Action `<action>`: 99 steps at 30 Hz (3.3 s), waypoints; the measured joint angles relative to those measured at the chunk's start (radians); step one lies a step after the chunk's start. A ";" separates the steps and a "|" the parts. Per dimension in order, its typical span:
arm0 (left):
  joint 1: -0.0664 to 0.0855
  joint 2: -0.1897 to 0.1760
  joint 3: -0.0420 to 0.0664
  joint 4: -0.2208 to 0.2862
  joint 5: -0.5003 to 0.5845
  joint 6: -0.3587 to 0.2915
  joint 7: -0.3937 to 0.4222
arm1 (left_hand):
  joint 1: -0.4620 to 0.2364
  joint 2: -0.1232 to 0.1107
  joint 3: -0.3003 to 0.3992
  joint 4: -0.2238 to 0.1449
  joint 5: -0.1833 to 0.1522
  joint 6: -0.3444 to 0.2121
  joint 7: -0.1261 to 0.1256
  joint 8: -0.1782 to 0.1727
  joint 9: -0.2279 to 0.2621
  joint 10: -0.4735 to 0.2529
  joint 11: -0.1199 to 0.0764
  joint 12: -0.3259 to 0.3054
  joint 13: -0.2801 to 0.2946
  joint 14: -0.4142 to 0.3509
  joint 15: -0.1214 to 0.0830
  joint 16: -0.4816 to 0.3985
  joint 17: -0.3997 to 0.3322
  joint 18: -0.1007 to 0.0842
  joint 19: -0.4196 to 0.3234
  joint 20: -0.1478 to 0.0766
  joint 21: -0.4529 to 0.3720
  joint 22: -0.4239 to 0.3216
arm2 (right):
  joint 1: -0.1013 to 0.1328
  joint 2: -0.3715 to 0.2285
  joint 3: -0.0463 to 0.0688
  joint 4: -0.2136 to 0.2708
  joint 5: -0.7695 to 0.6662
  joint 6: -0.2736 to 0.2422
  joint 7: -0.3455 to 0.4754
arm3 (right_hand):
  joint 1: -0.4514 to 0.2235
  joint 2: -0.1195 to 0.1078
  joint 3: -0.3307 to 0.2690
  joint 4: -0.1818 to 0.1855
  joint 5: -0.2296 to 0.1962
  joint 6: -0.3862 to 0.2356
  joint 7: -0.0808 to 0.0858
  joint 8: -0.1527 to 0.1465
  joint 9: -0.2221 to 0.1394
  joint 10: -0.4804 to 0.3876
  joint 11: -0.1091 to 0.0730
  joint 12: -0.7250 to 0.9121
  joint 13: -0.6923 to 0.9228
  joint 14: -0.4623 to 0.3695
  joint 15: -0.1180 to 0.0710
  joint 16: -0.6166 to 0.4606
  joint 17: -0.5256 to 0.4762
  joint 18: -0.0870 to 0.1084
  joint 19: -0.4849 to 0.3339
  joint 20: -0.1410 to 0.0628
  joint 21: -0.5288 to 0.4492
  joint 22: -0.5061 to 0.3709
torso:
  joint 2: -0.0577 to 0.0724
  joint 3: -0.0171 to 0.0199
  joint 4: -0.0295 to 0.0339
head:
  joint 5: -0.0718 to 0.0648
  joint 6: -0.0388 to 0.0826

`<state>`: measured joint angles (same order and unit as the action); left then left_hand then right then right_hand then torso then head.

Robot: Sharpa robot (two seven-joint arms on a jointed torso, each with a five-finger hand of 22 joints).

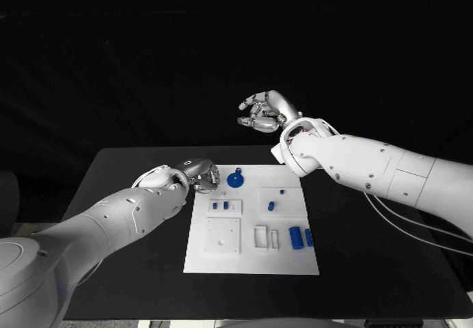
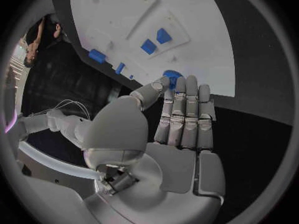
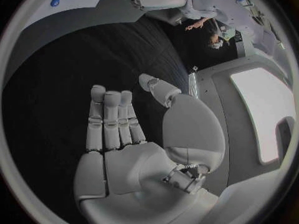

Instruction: Assemble the parts on the task board

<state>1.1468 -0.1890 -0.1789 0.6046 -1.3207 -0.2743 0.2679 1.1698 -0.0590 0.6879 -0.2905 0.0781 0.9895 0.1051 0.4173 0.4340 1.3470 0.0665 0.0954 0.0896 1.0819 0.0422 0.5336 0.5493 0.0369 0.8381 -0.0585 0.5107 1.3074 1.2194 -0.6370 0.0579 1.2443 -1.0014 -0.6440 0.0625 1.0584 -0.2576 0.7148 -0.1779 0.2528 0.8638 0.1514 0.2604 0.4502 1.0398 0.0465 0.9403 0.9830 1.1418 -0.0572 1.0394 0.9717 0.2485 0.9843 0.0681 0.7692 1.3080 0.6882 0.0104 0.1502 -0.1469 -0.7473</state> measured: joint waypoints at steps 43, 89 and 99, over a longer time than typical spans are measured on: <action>-0.010 0.032 -0.006 -0.058 -0.001 0.023 0.012 | 0.006 -0.001 -0.003 0.000 0.002 -0.002 -0.002 -0.006 -0.001 0.004 0.000 -0.008 0.000 0.000 0.000 -0.004 0.008 0.000 0.000 0.000 0.000 0.000 | 0.027 -0.005 0.000 0.042 0.001 0.000 -0.004 | 0.000 0.008 -0.006 -0.006 -0.005 -0.004 0.004 0.004 -0.002 -0.012 0.002 -0.035 -0.080 -0.023 0.002 -0.027 -0.047 -0.001 -0.020 0.020 -0.042 0.000 | 0.045 0.0011 -0.0374 | 0.005 0.022; -0.008 0.021 -0.007 -0.031 0.000 0.009 -0.004 | 0.012 0.004 -0.003 0.000 -0.002 0.000 0.000 -0.012 0.000 0.007 0.000 -0.011 0.002 0.000 0.000 -0.008 0.020 -0.013 -0.002 0.002 0.000 0.001 | 0.028 -0.020 0.000 0.035 0.002 0.000 -0.008 | 0.000 0.008 -0.006 -0.006 -0.009 -0.004 0.005 0.003 -0.003 -0.012 0.002 -0.035 -0.089 -0.021 0.004 -0.031 -0.052 -0.001 -0.019 0.020 -0.046 -0.001 | 0.050 -0.0033 -0.0360 | 0.020 0.021; -0.008 0.006 -0.007 -0.003 -0.002 -0.009 -0.001 | 0.012 0.004 -0.003 0.000 -0.002 0.000 0.000 -0.012 0.000 0.007 0.000 -0.012 0.002 0.000 0.000 -0.008 0.022 -0.006 -0.002 0.002 0.000 0.000 | 0.028 -0.020 0.000 0.033 0.002 0.000 -0.009 | 0.000 0.008 -0.005 -0.006 -0.009 -0.004 0.004 0.003 -0.003 -0.012 0.002 -0.035 -0.091 -0.020 0.005 -0.031 -0.053 -0.001 -0.019 0.020 -0.046 -0.001 | 0.050 -0.0032 -0.0381 | 0.029 0.021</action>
<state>1.1390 -0.1832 -0.1861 0.6020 -1.3227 -0.2831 0.2667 1.1815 -0.0552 0.6852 -0.2904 0.0761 0.9894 0.1051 0.4054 0.4343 1.3543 0.0664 0.0839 0.0919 1.0818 0.0423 0.5259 0.5714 0.0313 0.8364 -0.0567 0.5107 1.3078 1.2470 -0.6574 0.0579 1.2768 -0.9999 -0.6440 0.0537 1.0585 -0.2499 0.7093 -0.1835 0.2440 0.8599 0.1555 0.2637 0.4473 1.0274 0.0483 0.9055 0.8924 1.1220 -0.0519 1.0086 0.9182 0.2475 0.9648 0.0876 0.7227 1.3074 0.7378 0.0072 0.1122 -0.1176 -0.7260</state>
